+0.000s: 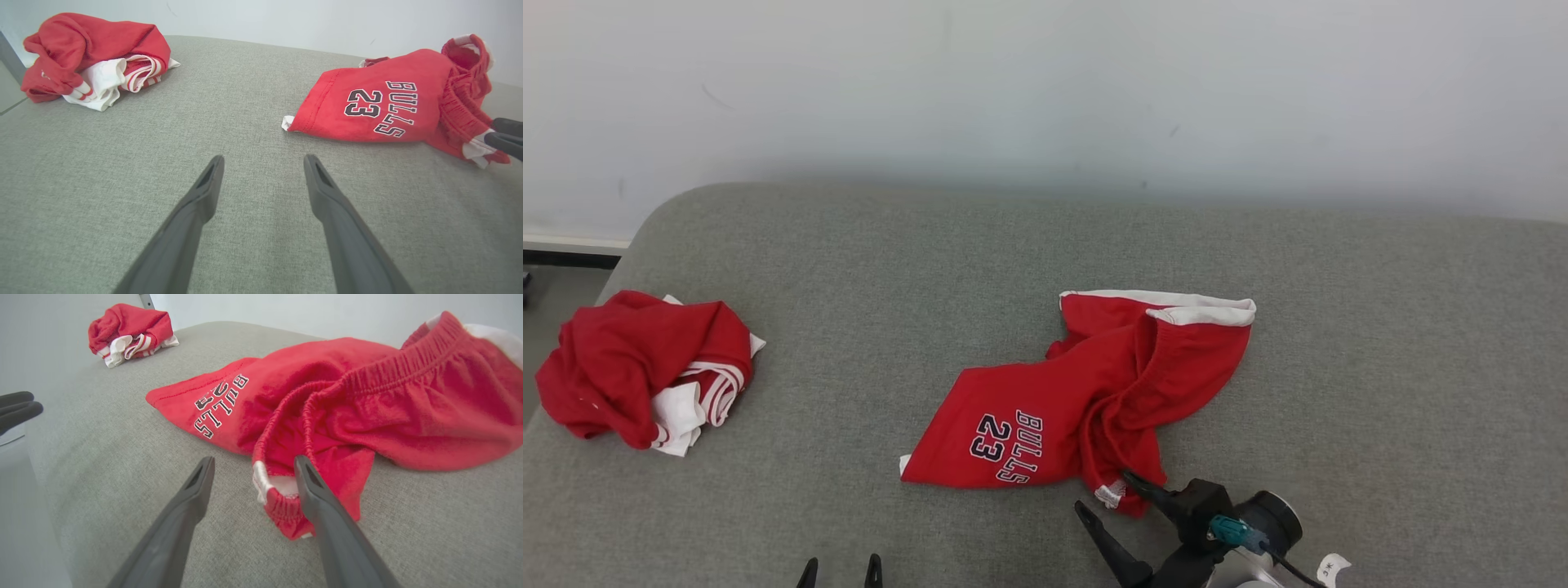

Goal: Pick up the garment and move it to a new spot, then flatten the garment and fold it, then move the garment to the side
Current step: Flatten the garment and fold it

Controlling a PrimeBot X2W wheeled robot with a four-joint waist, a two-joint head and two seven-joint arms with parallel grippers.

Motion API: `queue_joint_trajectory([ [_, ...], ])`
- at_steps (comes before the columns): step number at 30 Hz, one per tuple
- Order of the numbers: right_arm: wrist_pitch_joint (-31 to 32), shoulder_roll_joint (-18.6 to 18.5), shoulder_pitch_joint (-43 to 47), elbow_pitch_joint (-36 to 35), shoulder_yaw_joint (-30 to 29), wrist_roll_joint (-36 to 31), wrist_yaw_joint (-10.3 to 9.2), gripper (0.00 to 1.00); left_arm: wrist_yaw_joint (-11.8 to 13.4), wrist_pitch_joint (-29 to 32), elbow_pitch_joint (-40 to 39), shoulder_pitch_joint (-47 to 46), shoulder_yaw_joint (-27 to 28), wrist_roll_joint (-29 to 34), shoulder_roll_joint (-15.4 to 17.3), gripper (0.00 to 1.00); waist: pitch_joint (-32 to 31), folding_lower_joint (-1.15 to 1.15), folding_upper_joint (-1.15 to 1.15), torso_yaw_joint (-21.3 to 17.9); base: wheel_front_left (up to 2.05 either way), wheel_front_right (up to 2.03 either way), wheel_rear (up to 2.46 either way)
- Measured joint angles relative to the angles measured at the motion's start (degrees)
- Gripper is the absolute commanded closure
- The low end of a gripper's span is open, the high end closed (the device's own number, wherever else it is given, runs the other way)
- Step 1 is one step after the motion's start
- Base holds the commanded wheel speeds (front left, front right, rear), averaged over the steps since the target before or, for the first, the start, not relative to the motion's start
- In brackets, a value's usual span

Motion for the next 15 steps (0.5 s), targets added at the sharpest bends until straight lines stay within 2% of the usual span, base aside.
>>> queue_joint_trajectory([
  [4, 0.00, 0.83, -1.88, 3.96, 2.96, -0.83, 0.00, 0.00, 0.19, 0.00, 0.08, 0.01, 0.12, -0.09, 0.01, 0.00, 0.41, 0.00, 0.00, 0.75, 0.00, 0.00, 0.00],
  [6, 0.01, 1.08, -2.84, 6.25, 4.22, -0.89, 0.00, 0.51, 0.41, 0.00, 0.13, 0.01, 0.23, -0.26, 0.02, 0.00, 0.55, 0.00, 0.00, 1.06, 0.00, 0.00, 0.00],
  [7, 0.09, 1.19, -3.28, 7.34, 4.54, -0.88, 0.00, 0.60, 0.42, 0.00, 0.14, 0.02, 0.22, -0.29, 0.02, 0.00, 0.59, 0.00, 0.00, 1.16, 0.00, 0.00, 0.00],
  [8, 0.27, 1.25, -3.74, 8.38, 4.82, -0.83, 0.00, 0.80, 0.43, 0.00, 0.14, 0.02, 0.23, -0.36, 0.02, 0.00, 0.60, 0.00, 0.00, 1.21, 0.00, 0.00, 0.00],
  [10, 0.29, 1.35, -4.53, 10.12, 5.13, -0.76, 0.00, 1.00, 0.52, 0.00, 0.13, 0.05, 0.23, -0.41, 0.01, 0.00, 0.57, 0.00, 0.00, 1.16, 0.00, 0.00, 0.00],
  [15, 0.31, 1.75, -6.10, 13.70, 5.35, -0.71, 0.00, 1.00, 0.94, 0.00, 0.12, 0.11, 0.00, -0.99, 0.01, 0.00, 0.46, 0.00, 0.00, 0.61, 0.00, 0.00, 0.00],
])
